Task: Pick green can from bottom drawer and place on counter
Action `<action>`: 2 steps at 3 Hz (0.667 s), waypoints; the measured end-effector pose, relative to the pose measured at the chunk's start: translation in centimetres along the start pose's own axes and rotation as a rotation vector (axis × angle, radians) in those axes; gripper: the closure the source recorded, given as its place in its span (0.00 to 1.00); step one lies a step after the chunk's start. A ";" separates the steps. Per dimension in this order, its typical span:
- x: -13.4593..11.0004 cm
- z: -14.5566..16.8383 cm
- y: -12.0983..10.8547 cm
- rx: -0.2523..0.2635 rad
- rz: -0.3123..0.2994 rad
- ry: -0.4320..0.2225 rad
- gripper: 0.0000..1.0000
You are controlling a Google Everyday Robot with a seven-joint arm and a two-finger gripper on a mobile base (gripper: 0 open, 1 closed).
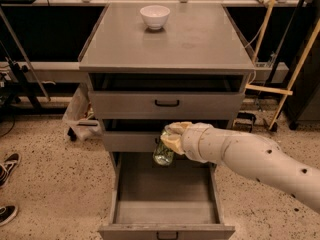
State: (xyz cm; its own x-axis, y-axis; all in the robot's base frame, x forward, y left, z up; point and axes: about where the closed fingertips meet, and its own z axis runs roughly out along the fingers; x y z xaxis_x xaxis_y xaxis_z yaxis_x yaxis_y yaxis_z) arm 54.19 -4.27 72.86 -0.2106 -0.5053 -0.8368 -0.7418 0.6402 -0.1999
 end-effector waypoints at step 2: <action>-7.9 -1.7 -9.0 0.194 -0.076 -0.096 1.00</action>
Offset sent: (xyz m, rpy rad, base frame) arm 0.1214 -0.0557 0.2545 -0.1328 -0.4421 -0.2508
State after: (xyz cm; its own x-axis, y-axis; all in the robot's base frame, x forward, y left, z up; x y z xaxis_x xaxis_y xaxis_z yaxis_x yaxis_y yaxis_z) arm 61.44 -6.96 82.14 -0.0898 -0.5050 -0.8584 -0.6147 0.7063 -0.3512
